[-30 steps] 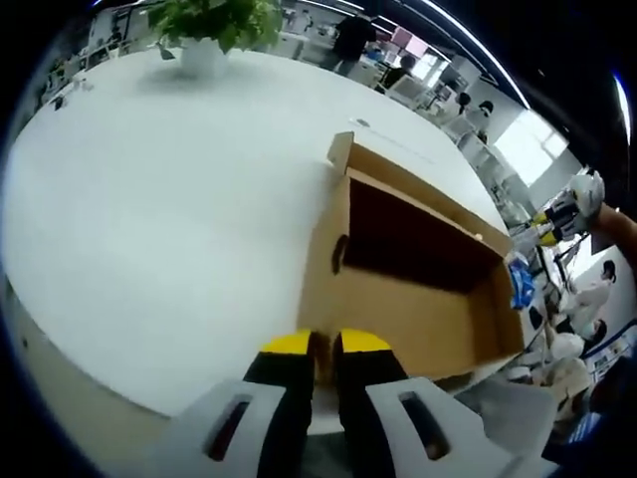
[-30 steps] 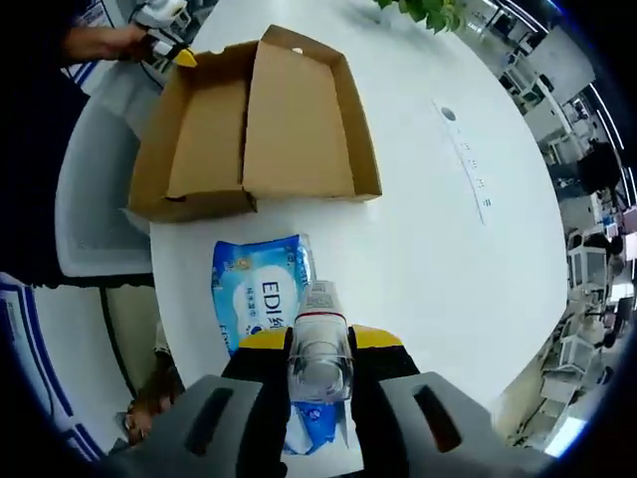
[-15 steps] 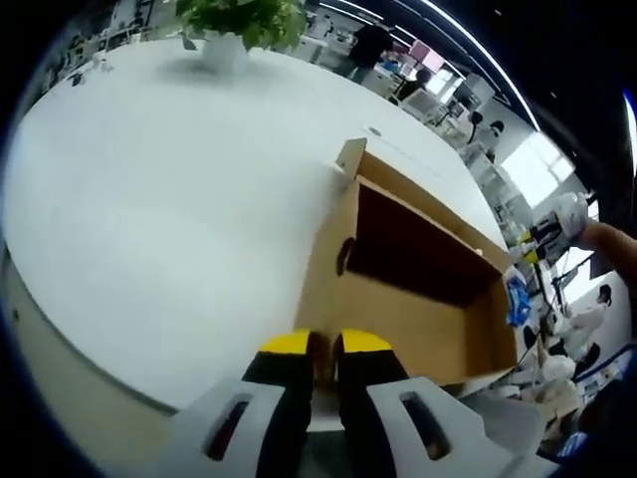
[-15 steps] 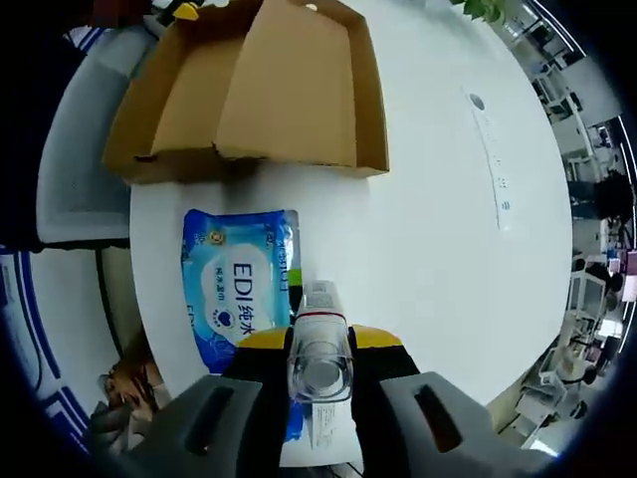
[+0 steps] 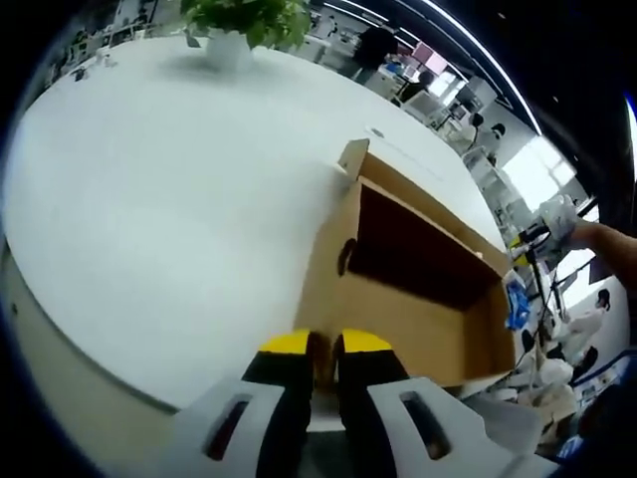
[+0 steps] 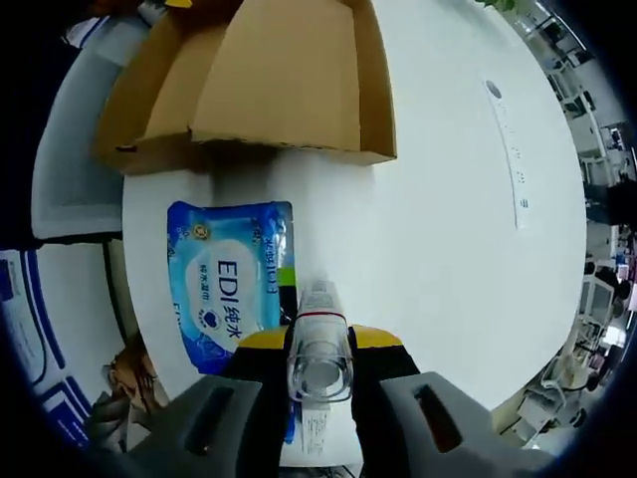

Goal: Operate the shoe box by opening the lid, removing the specified soft item, and placing it in the target area until the item is outside and the box remains undamaged.

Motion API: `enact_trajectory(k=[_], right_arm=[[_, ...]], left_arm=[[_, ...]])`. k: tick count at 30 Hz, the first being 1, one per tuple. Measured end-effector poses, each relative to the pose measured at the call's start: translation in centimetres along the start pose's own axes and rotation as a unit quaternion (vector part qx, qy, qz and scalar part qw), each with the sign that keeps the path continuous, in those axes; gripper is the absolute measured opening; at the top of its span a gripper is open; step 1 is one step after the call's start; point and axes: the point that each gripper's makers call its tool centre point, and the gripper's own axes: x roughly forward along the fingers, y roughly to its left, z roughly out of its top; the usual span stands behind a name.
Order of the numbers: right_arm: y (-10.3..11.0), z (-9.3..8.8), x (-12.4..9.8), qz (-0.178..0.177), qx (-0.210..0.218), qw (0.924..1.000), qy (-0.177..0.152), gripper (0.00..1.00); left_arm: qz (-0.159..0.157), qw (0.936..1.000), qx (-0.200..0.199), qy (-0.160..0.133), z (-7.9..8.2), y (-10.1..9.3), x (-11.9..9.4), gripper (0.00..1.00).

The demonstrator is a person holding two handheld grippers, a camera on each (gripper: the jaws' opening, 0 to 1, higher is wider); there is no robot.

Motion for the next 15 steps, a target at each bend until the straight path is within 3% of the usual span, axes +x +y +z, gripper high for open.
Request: enact_trajectory(k=[15], right_arm=[[0.05,0.3,0.93,0.004,-0.021,0.9997,0.006,0.2]], left_arm=[[-0.005,1.0,-0.003,-0.005,-0.02,-0.08,-0.07,0.06]])
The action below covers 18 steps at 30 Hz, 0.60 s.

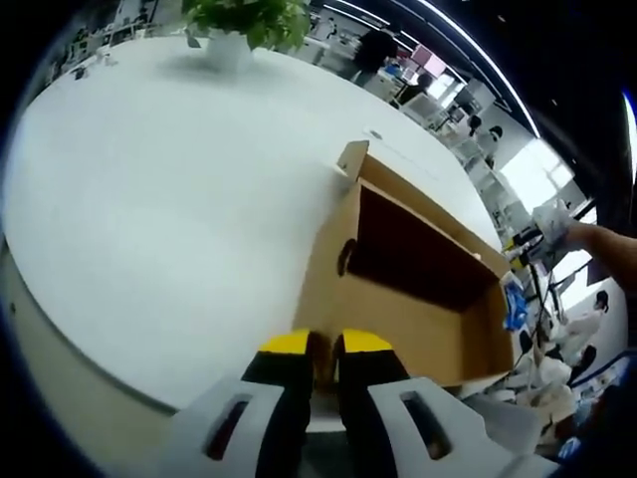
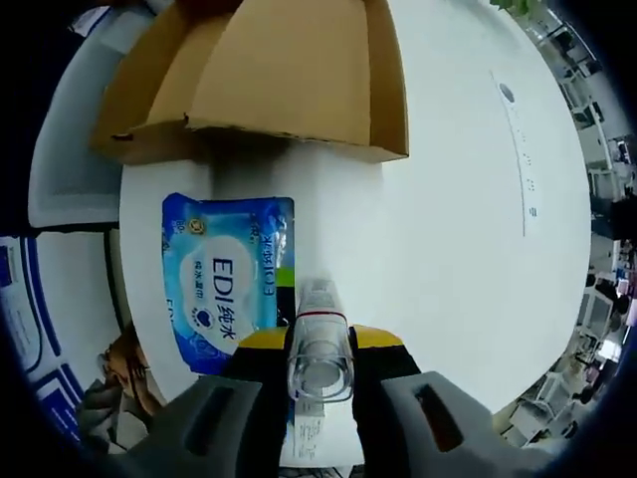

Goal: Operate the shoe box by opening the lid, removing the specified soft item, and placing it in the target area until the item is outside and the box remains undamaged.

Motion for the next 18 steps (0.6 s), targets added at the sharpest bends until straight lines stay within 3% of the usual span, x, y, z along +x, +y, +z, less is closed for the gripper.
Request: enact_trajectory(k=[10,18], right_arm=[[0.16,-0.26,0.26,0.009,0.002,0.9999,0.007,0.21],[-0.03,0.18,-0.05,0.004,0.008,0.9999,-0.005,0.25]], left_arm=[[-0.004,1.0,-0.007,-0.004,-0.02,0.08,0.02,0.06],[-0.004,1.0,-0.007,-0.003,-0.01,0.06,0.03,0.06]])
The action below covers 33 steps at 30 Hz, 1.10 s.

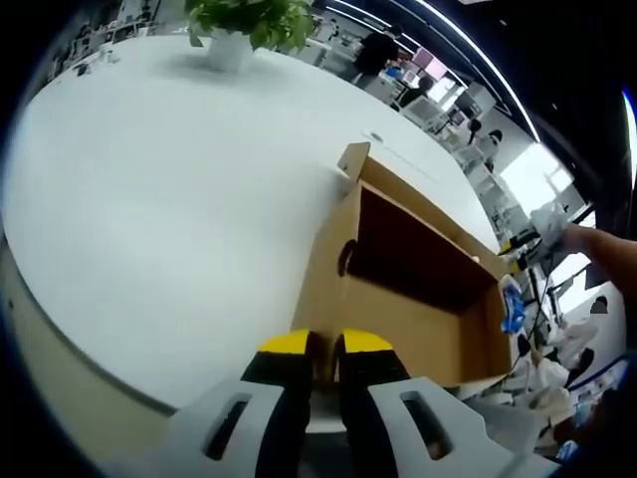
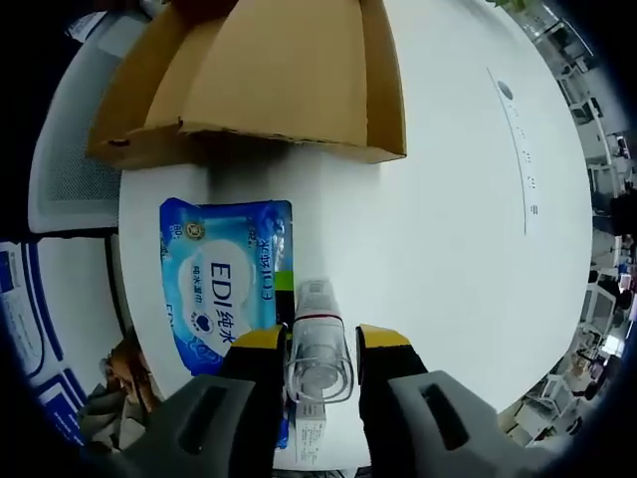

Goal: Operate the shoe box by opening the lid, removing the specified soft item, and placing it in the target area until the item is outside and the box remains undamaged.

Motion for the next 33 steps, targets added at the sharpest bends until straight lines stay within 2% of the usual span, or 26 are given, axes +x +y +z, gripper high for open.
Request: enact_trajectory(k=[4,7,9,11,16,17,20,24,26,28,29,31,33], right_arm=[[0.1,0.2,-0.3,0.0,0.005,1.0,-0.004,0.28],[-0.2,0.6,-1.1,-0.013,0.012,0.9997,-0.017,0.29],[-1.0,1.6,-2.2,-0.043,0.034,0.9973,-0.048,0.33],[-1.1,2.7,-3.3,-0.054,0.051,0.9937,-0.084,0.34],[-0.8,4.5,-5.9,-0.086,0.065,0.9866,-0.122,0.3],[-0.8,5.2,-6.7,-0.099,0.076,0.9827,-0.137,0.28],[0.2,7.0,-8.2,-0.108,0.101,0.9739,-0.172,0.26],[2.3,9.3,-8.9,-0.102,0.134,0.9651,-0.2,0.24],[3.1,10.5,-8.9,-0.099,0.167,0.9542,-0.227,0.25],[4.1,11.2,-8.5,-0.083,0.201,0.9463,-0.24,0.25],[4.8,11.6,-8.1,-0.075,0.227,0.9392,-0.246,0.25],[5.5,11.6,-7.4,-0.068,0.248,0.9357,-0.241,0.26],[5.9,11.7,-6.9,-0.073,0.289,0.9211,-0.251,0.24]], left_arm=[[0.0,1.0,0.002,0.0,0.0,0.0,0.0,0.06],[0.0,1.0,0.003,0.0,0.0,0.0,0.0,0.06],[0.001,1.0,0.003,-0.001,0.0,0.0,0.0,0.06],[0.0,1.0,0.0,-0.002,0.0,0.0,0.0,0.06],[-0.002,1.0,-0.001,-0.003,0.0,0.0,0.0,0.06],[-0.002,1.0,-0.001,-0.003,0.0,0.0,0.0,0.06],[-0.002,1.0,0.0,-0.004,0.0,0.0,0.0,0.06],[-0.001,1.0,0.003,-0.005,0.0,0.0,0.0,0.06],[-0.001,1.0,0.002,-0.005,0.0,0.0,0.0,0.06],[-0.002,1.0,0.003,-0.005,0.0,0.0,0.0,0.06],[-0.002,1.0,0.003,-0.006,0.0,0.0,0.0,0.06],[-0.002,1.0,0.004,-0.006,0.0,0.0,0.0,0.06],[-0.002,1.0,0.005,-0.005,0.0,0.0,0.0,0.06]])
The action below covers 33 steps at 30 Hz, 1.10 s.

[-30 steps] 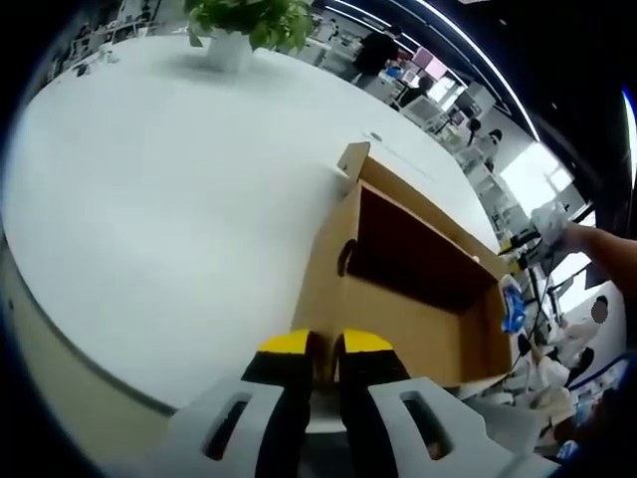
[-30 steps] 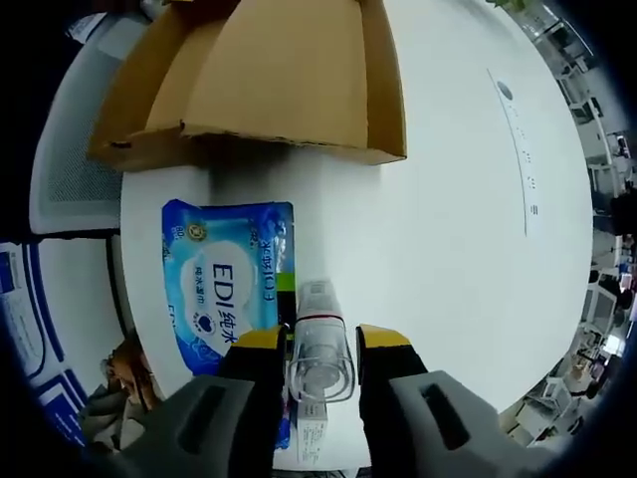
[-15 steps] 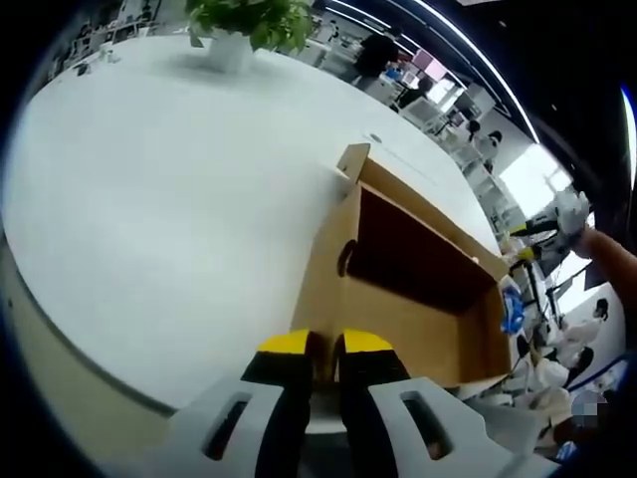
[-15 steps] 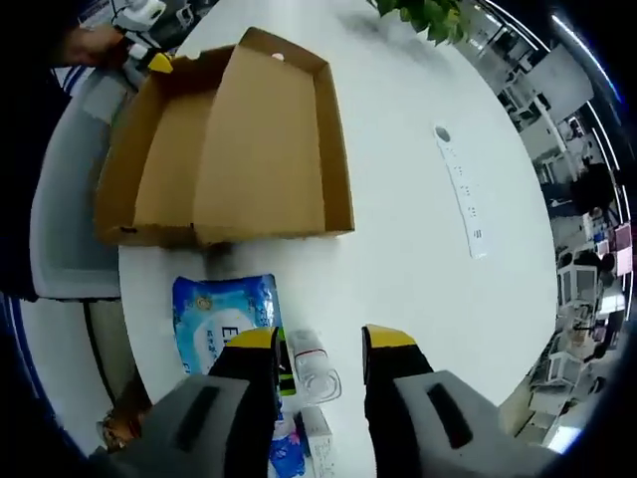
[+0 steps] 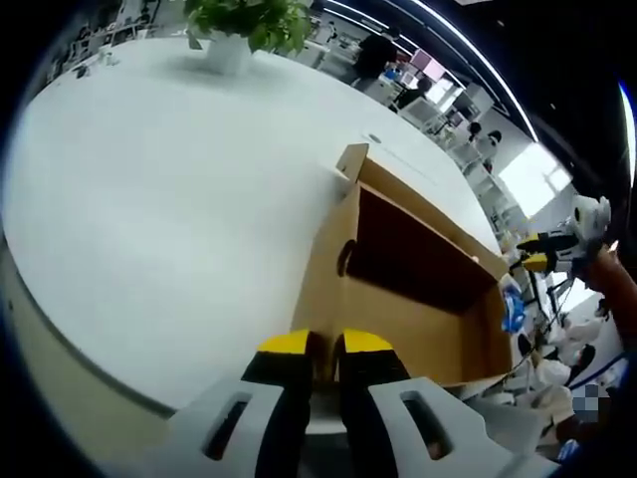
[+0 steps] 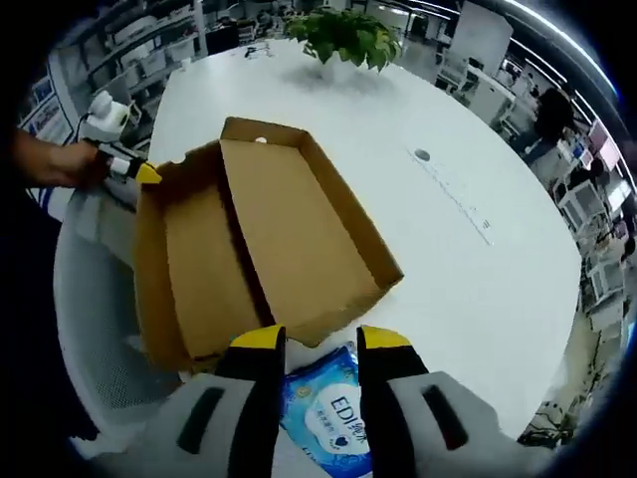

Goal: Operate the shoe box by opening the lid, removing the specified soft item, and placing it in the target area until the item is outside and the box remains undamaged.

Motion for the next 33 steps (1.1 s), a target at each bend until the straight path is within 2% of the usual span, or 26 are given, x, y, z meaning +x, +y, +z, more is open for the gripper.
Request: enact_trajectory(k=[1,2,5,8,13,18,23,33], right_arm=[[-0.1,-0.1,0.1,-0.006,0.024,0.9997,-0.006,0.23],[-0.4,-0.3,0.2,-0.013,0.068,0.9975,-0.011,0.21],[-1.3,-0.3,0.6,-0.025,0.126,0.9912,-0.033,0.21],[-2.3,-0.6,1.0,-0.035,0.128,0.9907,-0.028,0.22],[-3.2,-0.2,2.4,-0.023,0.159,0.9868,-0.02,0.21],[-3.9,-0.1,4.3,-0.023,0.172,0.9849,0.007,0.19],[-4.6,-1.1,6.1,-0.025,0.17,0.9839,0.049,0.18],[-5.2,-1.1,7.7,-0.01,0.171,0.9827,0.071,0.15]], left_arm=[[0.0,1.0,0.001,0.0,0.0,0.0,0.0,0.06],[0.0,1.0,0.0,0.0,0.0,0.0,0.0,0.06],[0.0,1.0,0.0,0.0,0.0,0.0,0.0,0.06],[0.0,1.0,0.003,0.001,0.0,0.0,0.0,0.06],[0.0,1.0,0.003,0.0,0.0,0.0,0.0,0.06],[0.0,1.0,0.002,-0.001,0.0,0.0,0.0,0.06],[0.001,1.0,0.001,-0.001,0.0,0.0,0.0,0.06],[0.0,1.0,-0.002,-0.001,0.0,0.0,0.0,0.06]])
